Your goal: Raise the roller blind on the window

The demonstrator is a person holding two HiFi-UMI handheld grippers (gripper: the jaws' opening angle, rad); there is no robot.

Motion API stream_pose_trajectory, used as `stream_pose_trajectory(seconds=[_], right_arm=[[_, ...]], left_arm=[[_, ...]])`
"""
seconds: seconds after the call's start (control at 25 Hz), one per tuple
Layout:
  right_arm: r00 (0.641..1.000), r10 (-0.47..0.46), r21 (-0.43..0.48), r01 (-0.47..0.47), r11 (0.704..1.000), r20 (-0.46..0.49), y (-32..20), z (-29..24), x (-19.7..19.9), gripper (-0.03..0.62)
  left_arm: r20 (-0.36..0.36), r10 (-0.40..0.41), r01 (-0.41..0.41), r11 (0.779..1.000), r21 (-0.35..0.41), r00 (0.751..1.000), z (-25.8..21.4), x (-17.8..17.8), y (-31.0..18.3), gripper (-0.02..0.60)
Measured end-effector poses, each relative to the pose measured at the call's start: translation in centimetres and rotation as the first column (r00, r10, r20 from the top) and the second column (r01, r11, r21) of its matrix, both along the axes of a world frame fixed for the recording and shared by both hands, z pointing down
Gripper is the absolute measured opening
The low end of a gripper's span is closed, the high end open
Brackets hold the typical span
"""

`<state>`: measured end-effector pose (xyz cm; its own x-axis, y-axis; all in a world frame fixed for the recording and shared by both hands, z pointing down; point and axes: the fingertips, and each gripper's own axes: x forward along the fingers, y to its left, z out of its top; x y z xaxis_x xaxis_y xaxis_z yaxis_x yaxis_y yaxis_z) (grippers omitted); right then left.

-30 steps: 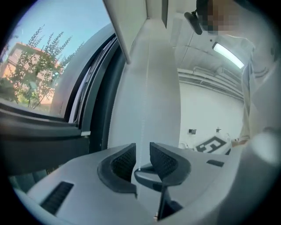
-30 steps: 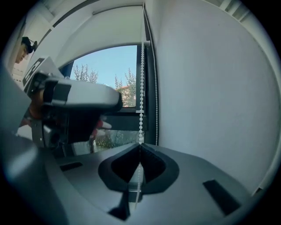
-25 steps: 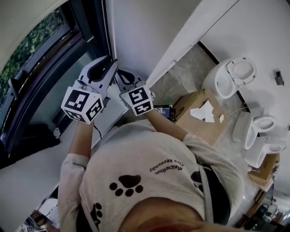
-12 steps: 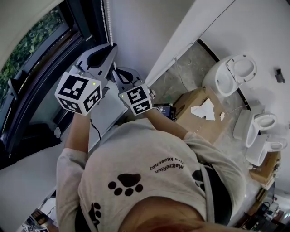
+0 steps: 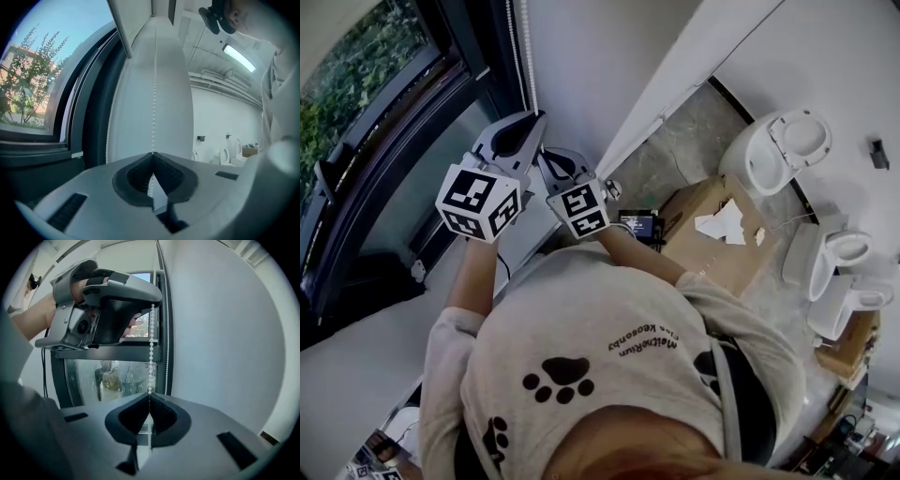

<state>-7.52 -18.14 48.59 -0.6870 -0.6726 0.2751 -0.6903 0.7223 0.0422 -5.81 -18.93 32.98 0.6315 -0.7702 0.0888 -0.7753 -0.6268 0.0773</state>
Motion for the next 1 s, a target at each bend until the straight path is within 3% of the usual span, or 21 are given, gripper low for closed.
stream_pose_trajectory(seconds=[0.36,1.0], right_arm=[[0.999,-0.024,-0.049,0.022,0.999,-0.043,0.6,3.8,-0.2,0.009],[0.994,-0.033,-0.22,0.009,0.975,-0.103,1.3,10.6,0.9,0.009]], left_arm=[[-0.012,-0.043,0.042,0.998,-0.035,0.999,3.9,-0.4,0.4,0.009],[-0.022,-0.062,0.058,0.991,-0.123,0.998,10.7,-0.3,0.7,0.009]])
